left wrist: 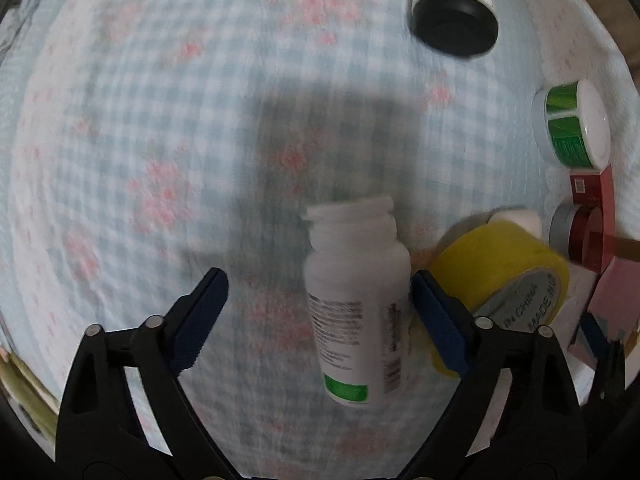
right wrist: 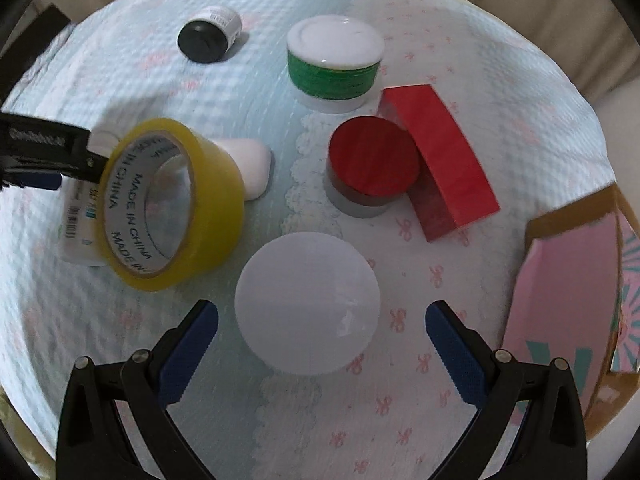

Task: Organize rigid objects
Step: 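Close the left gripper on the pill bottle while the right grasps the white lid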

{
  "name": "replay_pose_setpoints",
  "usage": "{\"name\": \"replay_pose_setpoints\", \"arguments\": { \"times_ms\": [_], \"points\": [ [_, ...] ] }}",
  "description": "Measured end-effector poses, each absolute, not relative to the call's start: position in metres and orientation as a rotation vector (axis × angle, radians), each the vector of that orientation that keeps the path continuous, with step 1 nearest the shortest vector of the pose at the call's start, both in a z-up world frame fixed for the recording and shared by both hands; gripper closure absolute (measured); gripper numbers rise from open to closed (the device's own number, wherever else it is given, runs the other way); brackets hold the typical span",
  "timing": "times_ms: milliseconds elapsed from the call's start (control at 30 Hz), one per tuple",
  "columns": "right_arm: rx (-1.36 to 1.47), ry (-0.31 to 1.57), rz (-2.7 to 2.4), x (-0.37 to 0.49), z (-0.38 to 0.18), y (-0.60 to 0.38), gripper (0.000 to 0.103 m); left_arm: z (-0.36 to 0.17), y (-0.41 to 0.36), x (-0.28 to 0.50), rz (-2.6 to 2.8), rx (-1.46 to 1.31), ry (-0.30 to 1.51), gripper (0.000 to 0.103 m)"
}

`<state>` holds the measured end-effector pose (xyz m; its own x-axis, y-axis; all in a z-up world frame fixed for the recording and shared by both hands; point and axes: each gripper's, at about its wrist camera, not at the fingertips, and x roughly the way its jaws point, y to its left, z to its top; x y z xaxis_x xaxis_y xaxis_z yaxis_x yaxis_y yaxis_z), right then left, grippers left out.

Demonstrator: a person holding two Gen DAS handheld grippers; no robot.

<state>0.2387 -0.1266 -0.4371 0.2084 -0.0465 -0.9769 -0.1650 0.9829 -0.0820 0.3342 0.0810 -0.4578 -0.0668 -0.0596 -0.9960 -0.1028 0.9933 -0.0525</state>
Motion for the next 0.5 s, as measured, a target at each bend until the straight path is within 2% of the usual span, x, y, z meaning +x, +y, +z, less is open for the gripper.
{"name": "replay_pose_setpoints", "arguments": {
  "times_ms": [100,233,267,333,367,500],
  "points": [
    [-0.216,1.355,0.098,0.241,-0.443,-0.123,0.001,-0.473,0.073,0.323,0.010,-0.090,1.689,0.035],
    [-0.262,1.371,0.137,0.245,-0.452,-0.117,0.022,-0.484,0.064,0.318,0.017,-0.047,1.686,0.038],
    [-0.275,1.377,0.142,0.246,-0.454,-0.116,0.028,-0.484,0.063,0.318,0.019,-0.054,1.683,0.042],
    [-0.273,1.392,0.167,0.246,-0.458,-0.115,0.033,-0.482,0.060,0.321,0.012,-0.058,1.680,0.051],
    [-0.277,1.391,0.166,0.246,-0.458,-0.114,0.033,-0.482,0.058,0.321,0.004,-0.051,1.671,0.055],
    [-0.270,1.391,0.166,0.244,-0.457,-0.114,0.033,-0.484,0.056,0.328,-0.008,-0.033,1.656,0.055]
  ]
}}
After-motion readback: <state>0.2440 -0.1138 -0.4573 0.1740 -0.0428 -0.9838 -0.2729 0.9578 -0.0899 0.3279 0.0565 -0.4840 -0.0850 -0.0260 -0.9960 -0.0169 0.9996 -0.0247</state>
